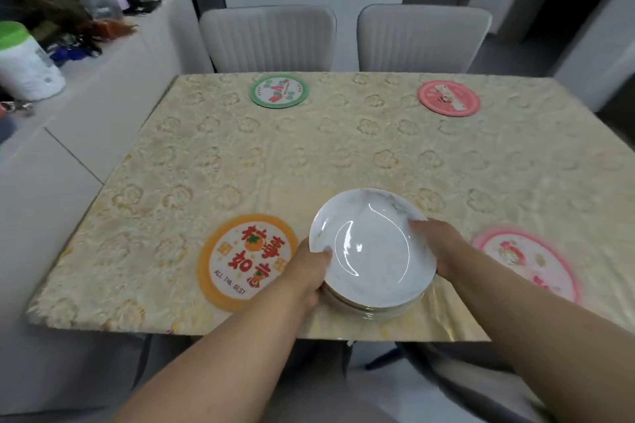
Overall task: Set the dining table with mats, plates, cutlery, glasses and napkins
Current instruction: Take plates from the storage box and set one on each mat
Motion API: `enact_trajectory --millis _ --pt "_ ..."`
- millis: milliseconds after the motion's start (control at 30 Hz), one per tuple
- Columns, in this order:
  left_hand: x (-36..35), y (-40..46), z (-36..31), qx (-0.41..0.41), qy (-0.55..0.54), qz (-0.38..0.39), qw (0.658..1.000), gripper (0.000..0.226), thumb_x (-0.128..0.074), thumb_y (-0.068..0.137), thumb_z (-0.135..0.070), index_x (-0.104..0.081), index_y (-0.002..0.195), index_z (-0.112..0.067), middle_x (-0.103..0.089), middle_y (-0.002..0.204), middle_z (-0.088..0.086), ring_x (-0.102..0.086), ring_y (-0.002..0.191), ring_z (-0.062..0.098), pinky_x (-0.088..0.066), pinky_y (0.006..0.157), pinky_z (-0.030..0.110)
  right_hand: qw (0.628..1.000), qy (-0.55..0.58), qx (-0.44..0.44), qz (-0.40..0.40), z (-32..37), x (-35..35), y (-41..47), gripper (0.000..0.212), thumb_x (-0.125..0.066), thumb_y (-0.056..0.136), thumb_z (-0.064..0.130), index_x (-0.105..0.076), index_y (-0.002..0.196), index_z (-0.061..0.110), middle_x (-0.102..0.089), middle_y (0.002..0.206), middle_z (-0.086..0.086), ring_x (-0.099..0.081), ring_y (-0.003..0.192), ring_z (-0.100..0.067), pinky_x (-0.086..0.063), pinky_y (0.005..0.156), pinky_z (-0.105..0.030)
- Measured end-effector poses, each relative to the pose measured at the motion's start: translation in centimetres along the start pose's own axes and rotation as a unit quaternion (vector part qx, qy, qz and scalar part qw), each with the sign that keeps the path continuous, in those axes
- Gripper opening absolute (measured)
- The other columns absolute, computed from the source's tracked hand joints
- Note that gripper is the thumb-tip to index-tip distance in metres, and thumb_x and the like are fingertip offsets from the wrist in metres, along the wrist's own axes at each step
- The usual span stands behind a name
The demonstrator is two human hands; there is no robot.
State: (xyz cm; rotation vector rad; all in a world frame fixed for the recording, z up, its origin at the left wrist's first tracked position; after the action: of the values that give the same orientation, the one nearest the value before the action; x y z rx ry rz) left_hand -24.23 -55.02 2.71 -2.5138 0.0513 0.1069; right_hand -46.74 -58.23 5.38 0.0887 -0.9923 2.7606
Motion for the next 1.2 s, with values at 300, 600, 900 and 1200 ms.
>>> enact_trajectory --millis 300,600,900,1200 --pt "0.2 0.7 -2.6 -0.087 0.299 -0.126 0.942 0.031 -0.038 0.099 -0.04 -0.055 0.117 -0.021 -0.065 0.111 0.003 -0.062 0.097 0.022 -0.051 0.08 0.037 0.964 -0.215 0.105 -0.118 1.3 2.6 1.5 0.01 -0.052 0.088 0.028 -0.059 0.09 0.021 -0.065 0.081 0.002 -0.06 0.072 -0.02 -0.046 0.061 -0.028" --pt "0.5 -1.0 -4.9 -0.087 0.529 -0.209 0.818 0.041 -0.025 0.103 -0.04 -0.055 0.107 -0.012 -0.061 0.094 0.0 -0.056 0.082 0.02 -0.041 0.064 0.032 0.888 -0.331 0.196 -0.252 3.6 3.5 0.4 0.04 -0.054 0.078 0.009 -0.032 0.047 0.021 -0.037 0.071 -0.004 -0.031 0.064 -0.022 -0.018 0.05 -0.026" --pt "9.7 -5.8 -8.6 -0.153 0.319 -0.337 0.872 0.034 -0.038 0.101 -0.031 -0.037 0.07 -0.019 -0.048 0.066 -0.001 -0.043 0.058 0.016 -0.024 0.05 0.029 0.888 -0.342 0.267 -0.152 10.9 -5.7 -3.3 0.024 -0.049 0.093 0.019 -0.065 0.078 0.01 -0.062 0.073 -0.008 -0.052 0.065 -0.025 -0.034 0.055 -0.025" --pt "21.0 -6.4 -5.0 -0.017 0.357 -0.411 0.839 0.021 -0.033 0.102 -0.023 -0.045 0.11 -0.008 -0.058 0.094 0.013 -0.053 0.082 0.032 -0.04 0.067 0.035 0.842 -0.499 0.202 0.031 7.2 -21.0 -0.2 0.033 -0.043 0.088 0.001 -0.038 0.058 0.012 -0.04 0.06 -0.001 -0.037 0.053 -0.015 -0.032 0.053 -0.023"
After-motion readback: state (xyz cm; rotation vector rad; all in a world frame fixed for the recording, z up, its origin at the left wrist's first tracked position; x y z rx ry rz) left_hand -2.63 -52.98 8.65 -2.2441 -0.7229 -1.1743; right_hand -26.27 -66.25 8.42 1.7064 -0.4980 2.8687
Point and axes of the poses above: each hand's wrist, its own y-axis towards the middle knuckle, its own x-axis out of the back of the hand, z = x × y, the point moved 8 cm from there along y, towards the middle knuckle
